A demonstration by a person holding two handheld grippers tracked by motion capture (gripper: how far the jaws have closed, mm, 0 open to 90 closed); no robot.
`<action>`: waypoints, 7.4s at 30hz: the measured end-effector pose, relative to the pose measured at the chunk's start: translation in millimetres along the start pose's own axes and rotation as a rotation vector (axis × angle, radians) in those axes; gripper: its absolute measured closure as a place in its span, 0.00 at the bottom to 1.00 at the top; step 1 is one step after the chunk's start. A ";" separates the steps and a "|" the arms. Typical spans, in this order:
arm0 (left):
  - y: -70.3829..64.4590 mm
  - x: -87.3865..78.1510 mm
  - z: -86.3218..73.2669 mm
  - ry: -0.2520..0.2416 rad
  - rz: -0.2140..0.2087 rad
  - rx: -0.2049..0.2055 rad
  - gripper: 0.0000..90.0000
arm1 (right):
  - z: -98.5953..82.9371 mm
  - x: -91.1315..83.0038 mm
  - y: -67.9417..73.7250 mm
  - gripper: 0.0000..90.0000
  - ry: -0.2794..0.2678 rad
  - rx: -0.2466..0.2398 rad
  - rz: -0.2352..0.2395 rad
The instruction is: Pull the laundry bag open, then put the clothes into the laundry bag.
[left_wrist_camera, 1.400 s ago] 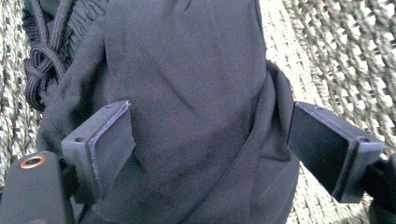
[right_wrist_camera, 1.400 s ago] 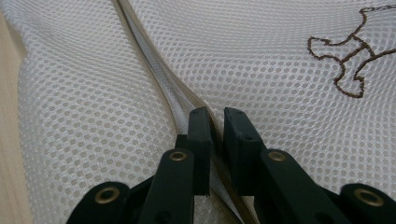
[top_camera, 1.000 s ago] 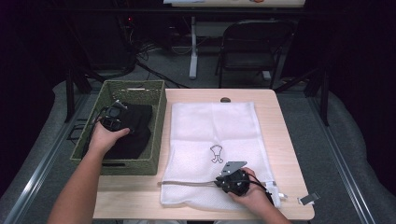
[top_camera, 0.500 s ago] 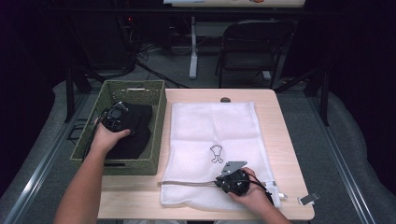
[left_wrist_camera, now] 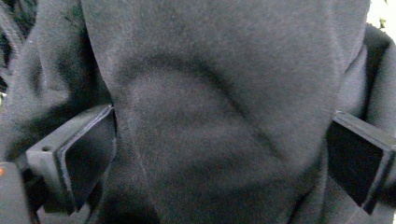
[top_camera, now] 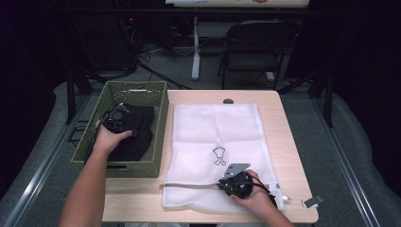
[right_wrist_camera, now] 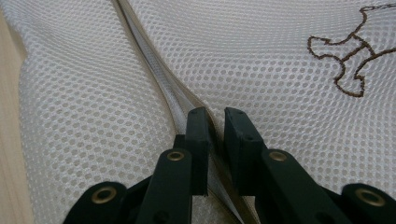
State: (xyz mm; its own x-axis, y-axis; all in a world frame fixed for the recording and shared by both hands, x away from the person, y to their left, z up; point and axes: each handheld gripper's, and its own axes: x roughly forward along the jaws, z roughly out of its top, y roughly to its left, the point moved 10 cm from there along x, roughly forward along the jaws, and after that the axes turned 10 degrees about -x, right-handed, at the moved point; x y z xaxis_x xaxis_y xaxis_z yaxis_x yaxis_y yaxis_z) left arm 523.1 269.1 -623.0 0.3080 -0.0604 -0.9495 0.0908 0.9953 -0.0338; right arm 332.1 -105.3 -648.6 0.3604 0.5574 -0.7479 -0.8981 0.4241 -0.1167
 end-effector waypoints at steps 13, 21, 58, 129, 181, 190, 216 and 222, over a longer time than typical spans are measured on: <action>0.6 8.0 -0.1 0.026 -0.030 -0.024 0.01 | 0.1 0.1 0.1 0.89 -0.002 0.004 -0.002; 1.9 11.8 -0.4 0.030 -0.028 -0.037 0.00 | 0.1 0.2 0.2 0.89 -0.003 0.002 -0.003; 1.9 24.2 -5.1 0.057 -0.032 -0.059 0.00 | 0.1 0.2 0.8 0.87 -0.003 0.010 0.000; -13.1 -21.8 0.8 0.007 -0.120 -0.053 0.75 | 0.1 0.2 0.5 0.87 -0.003 0.012 0.001; -27.5 -120.3 33.2 -0.041 -0.163 -0.005 0.75 | 0.1 0.5 0.1 0.88 -0.017 0.057 0.026; -26.7 -138.8 28.3 -0.043 -0.157 0.009 0.75 | 0.8 0.4 0.6 0.86 -0.022 0.078 0.045; -44.1 -163.6 22.4 -0.056 -0.201 0.081 0.75 | 2.3 0.5 3.9 0.76 -0.011 0.065 0.058; -52.5 -169.7 21.5 -0.060 -0.225 0.107 0.75 | 3.1 1.2 4.5 0.76 -0.015 0.073 0.050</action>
State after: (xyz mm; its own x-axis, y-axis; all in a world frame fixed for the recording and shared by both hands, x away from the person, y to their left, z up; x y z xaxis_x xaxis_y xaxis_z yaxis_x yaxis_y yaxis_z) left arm 486.4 225.5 -453.4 0.3244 -0.2868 -0.9014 0.2617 0.9429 -0.2058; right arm 329.3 -100.5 -648.0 0.3199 0.5894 -0.7418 -0.8944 0.4461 -0.0312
